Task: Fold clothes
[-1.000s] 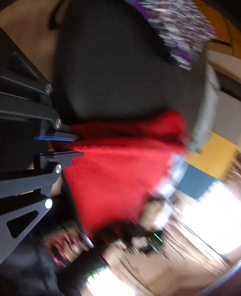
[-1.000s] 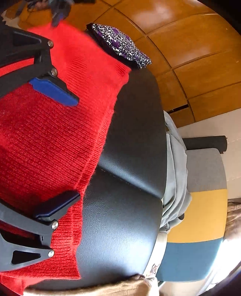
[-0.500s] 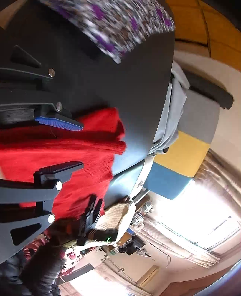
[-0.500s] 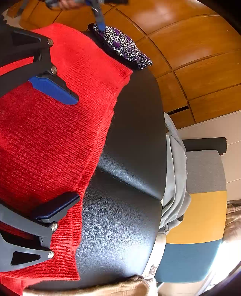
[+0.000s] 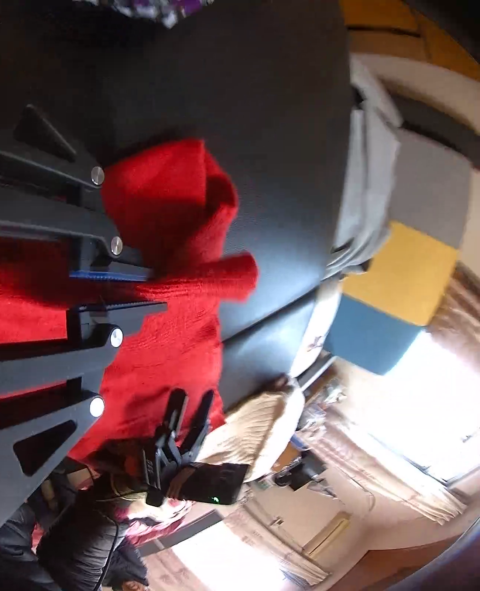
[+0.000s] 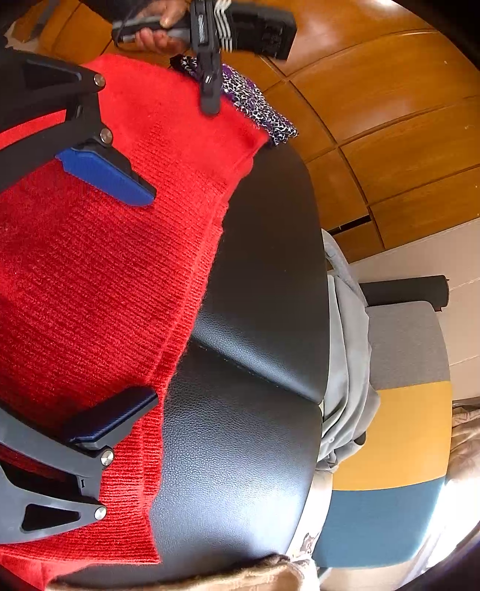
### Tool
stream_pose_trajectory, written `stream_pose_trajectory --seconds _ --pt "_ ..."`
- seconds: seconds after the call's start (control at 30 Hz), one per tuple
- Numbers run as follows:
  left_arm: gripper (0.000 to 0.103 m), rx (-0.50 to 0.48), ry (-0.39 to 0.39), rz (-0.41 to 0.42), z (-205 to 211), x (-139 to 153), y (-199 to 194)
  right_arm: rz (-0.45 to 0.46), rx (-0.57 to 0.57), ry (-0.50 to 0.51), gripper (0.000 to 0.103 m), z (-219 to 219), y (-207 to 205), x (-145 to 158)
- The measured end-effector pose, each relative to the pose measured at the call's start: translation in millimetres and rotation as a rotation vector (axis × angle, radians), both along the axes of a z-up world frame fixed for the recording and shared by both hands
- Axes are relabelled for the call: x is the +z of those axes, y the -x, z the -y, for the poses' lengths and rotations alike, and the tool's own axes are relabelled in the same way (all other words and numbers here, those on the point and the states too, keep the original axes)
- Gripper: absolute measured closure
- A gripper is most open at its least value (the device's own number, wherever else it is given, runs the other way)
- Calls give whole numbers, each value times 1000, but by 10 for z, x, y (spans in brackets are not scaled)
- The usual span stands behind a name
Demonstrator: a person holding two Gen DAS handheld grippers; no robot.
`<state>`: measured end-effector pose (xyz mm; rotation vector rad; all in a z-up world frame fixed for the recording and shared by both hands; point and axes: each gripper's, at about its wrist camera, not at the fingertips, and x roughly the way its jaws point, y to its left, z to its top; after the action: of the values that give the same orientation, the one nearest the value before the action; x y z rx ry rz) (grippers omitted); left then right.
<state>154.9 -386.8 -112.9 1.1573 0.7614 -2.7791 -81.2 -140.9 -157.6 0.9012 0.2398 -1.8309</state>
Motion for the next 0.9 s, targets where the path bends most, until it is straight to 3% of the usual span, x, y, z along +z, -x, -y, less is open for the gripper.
stream_pose_trajectory --seconds 0.07,0.13,0.33,0.43,0.53,0.6,0.77,0.8,0.9 --pt "96 81 -1 96 111 -267 -28 5 3 4 2 1 5 -5" --pt "95 116 -75 55 182 -390 -113 7 8 7 2 5 4 -8" --pt "91 203 0 69 65 -170 -45 8 8 8 2 15 -5 -13" --pt "90 269 86 11 -31 122 -74 12 8 5 2 12 2 -12" --pt "85 252 109 -48 -155 309 -65 16 -29 31 3 -86 -11 104" --pt "85 215 139 -43 -282 305 5 12 -62 82 3 -249 -55 231" --pt "85 182 125 89 -455 -119 147 49 -208 63 0 -771 50 122" --pt "85 181 128 96 -489 -227 137 60 -240 56 0 -878 84 81" --pt "85 205 88 34 -497 -300 10 143 -304 172 2 -1234 250 -49"
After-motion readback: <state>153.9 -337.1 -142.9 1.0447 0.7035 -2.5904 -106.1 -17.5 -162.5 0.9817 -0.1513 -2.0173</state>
